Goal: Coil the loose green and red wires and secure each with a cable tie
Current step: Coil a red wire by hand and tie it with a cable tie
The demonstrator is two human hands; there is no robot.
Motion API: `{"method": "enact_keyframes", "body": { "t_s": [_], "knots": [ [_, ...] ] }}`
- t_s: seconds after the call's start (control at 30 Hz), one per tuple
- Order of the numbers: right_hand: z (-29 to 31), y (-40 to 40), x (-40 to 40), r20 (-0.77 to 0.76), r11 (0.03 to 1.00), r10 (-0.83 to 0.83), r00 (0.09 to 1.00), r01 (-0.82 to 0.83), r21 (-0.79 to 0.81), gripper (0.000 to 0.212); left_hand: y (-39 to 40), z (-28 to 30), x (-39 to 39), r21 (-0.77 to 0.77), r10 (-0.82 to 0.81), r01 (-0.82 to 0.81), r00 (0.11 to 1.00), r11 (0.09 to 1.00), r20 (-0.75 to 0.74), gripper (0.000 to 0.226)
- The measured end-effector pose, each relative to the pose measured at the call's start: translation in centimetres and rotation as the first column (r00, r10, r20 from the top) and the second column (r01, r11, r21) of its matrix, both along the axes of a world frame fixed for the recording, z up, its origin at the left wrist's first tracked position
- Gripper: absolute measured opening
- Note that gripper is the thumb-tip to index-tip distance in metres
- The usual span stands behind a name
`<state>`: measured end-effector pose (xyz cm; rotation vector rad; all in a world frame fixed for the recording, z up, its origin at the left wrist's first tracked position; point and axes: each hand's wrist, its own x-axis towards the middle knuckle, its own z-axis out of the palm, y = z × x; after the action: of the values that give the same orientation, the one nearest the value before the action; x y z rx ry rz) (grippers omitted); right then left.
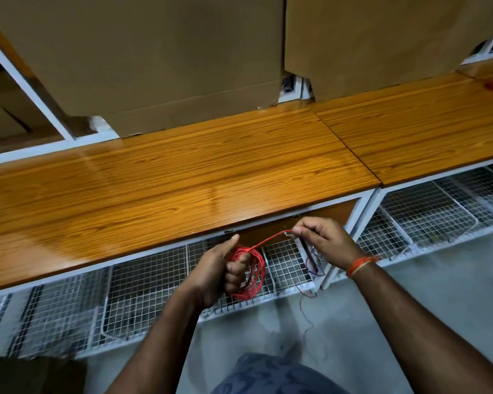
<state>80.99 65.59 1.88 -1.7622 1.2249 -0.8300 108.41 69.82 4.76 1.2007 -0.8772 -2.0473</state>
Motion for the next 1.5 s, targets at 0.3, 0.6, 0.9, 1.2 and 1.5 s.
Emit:
{"method": "enact_keyframes", "body": {
  "t_s": [0.3, 0.6, 0.9, 1.2, 1.5],
  "knots": [
    [-3.1, 4.1, 1.9, -0.051, 0.995, -0.085, 0.995, 0.088, 0.051, 0.013, -1.9, 0.1, 1.4, 0.157, 0.53, -0.512, 0.762, 0.845, -0.372, 0.034],
    [1.9, 4.6, 6.5, -0.447, 0.943, 0.204, 0.871, -0.298, -0.15, 0.021, -1.5, -0.4, -1.0, -0.269, 0.41, -0.443, 0.896, 0.855, -0.171, 0.034],
    [6.4, 5.2, 8.1, -0.197, 0.962, 0.262, 0.945, -0.272, -0.027, 0.024, -1.0, -1.4, -1.9, -0.757, 0.499, 0.041, 0.728, 0.653, 0.47, 0.033],
    [5.9, 3.6, 8.5, -0.089, 0.977, -0.019, 0.996, 0.0, -0.211, 0.014, -0.7, -1.7, -1.0, -0.557, 0.215, -0.087, 0.962, 0.826, 0.168, 0.042],
    [2.5, 2.5, 9.3, 0.159, 0.997, -0.051, 0.986, 0.059, -0.043, 0.037, -0.2, -0.1, -1.7, -0.065, 0.171, -0.235, 0.847, 0.97, -0.503, 0.043]
  ]
}}
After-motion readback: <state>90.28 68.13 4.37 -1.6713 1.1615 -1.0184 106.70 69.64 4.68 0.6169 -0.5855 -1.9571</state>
